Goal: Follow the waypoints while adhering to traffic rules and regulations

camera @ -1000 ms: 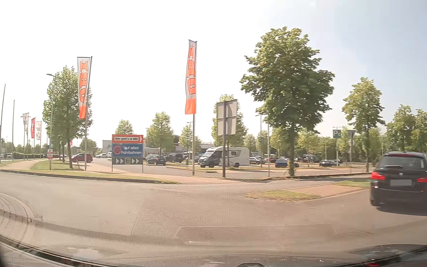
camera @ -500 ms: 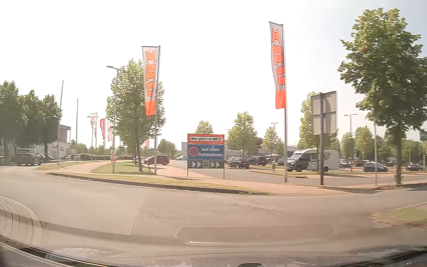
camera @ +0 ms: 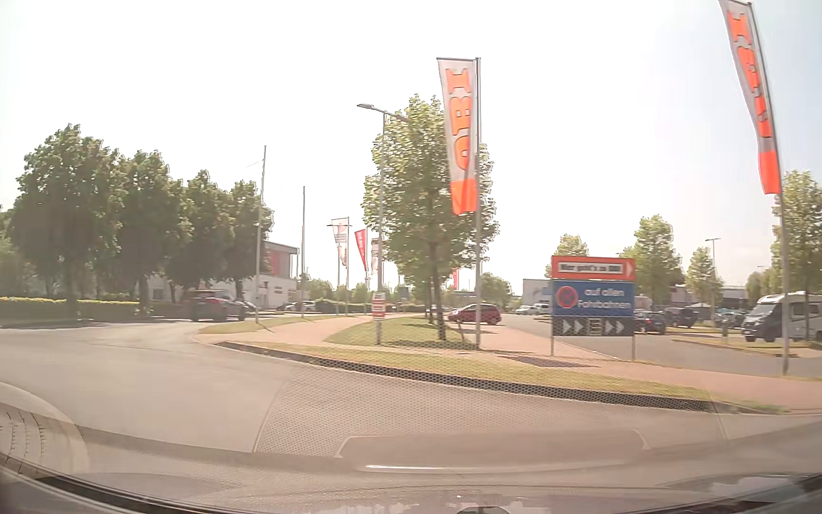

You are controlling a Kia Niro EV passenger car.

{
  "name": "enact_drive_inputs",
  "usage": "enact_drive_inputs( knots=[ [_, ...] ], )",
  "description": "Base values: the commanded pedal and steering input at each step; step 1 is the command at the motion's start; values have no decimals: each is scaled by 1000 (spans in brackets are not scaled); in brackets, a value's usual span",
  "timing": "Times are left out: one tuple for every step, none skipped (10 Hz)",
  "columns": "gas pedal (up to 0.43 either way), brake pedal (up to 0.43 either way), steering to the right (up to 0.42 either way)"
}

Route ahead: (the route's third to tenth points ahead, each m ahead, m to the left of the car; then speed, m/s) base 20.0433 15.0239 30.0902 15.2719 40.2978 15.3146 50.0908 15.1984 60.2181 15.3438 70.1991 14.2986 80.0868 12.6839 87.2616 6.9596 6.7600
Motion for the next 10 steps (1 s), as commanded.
enact_drive_inputs(
  knots=[
    [209, 0, -402],
    [209, 0, -399],
    [209, 0, -393],
    [209, 0, -386],
    [209, 0, -378],
    [209, 0, -364],
    [209, 0, -348],
    [209, 0, -330],
    [209, 0, -300],
    [209, 0, -256]
  ],
)
